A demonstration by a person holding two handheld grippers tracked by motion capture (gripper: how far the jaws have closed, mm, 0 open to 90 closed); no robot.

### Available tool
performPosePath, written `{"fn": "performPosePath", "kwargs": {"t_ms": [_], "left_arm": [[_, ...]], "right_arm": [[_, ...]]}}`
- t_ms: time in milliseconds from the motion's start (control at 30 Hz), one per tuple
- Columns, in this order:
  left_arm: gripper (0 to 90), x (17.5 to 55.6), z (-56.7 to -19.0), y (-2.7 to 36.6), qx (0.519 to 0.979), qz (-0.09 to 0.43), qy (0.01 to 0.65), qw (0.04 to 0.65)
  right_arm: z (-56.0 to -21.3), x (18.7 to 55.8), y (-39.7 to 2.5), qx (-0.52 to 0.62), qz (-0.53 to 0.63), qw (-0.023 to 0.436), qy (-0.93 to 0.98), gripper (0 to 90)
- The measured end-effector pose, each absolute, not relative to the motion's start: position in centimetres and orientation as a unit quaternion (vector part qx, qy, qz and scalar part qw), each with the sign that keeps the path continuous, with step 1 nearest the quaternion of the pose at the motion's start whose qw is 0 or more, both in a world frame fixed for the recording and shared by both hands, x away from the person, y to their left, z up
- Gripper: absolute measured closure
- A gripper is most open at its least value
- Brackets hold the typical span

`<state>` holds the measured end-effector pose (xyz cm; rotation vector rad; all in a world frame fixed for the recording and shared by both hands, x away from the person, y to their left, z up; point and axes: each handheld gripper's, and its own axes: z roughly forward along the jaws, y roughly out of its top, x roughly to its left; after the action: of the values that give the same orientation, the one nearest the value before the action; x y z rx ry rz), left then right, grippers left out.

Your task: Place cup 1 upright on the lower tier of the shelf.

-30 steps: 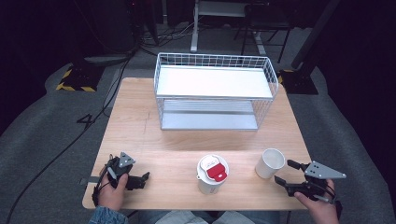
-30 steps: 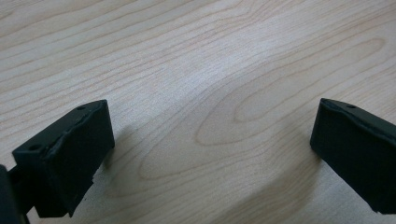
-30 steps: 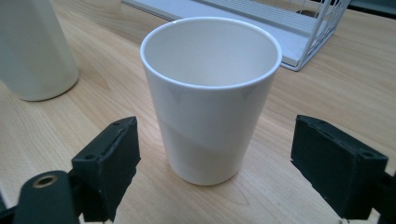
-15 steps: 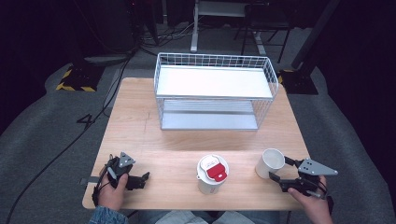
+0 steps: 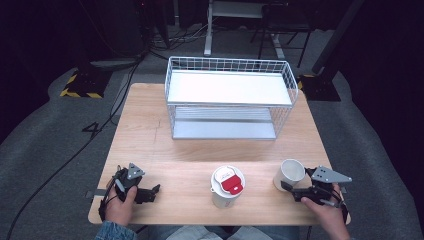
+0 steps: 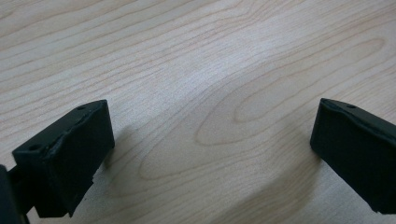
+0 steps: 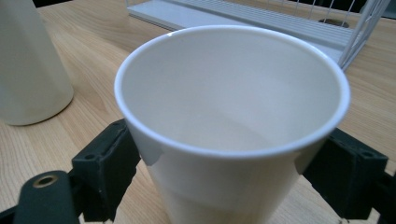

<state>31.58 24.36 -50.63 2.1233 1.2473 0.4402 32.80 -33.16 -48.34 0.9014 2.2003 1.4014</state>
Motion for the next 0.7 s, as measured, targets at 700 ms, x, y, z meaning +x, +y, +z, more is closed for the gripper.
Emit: {"fn": "performPosePath", "kwargs": {"t_ms": [700], "left_arm": [[0.2, 31.58, -50.63, 24.37, 0.806, 0.167, 0.473, 0.315]], "right_arm": [[-49.02, 33.07, -32.64, 0.319, 0.509, 0.205, 0.772, 21.8]]}}
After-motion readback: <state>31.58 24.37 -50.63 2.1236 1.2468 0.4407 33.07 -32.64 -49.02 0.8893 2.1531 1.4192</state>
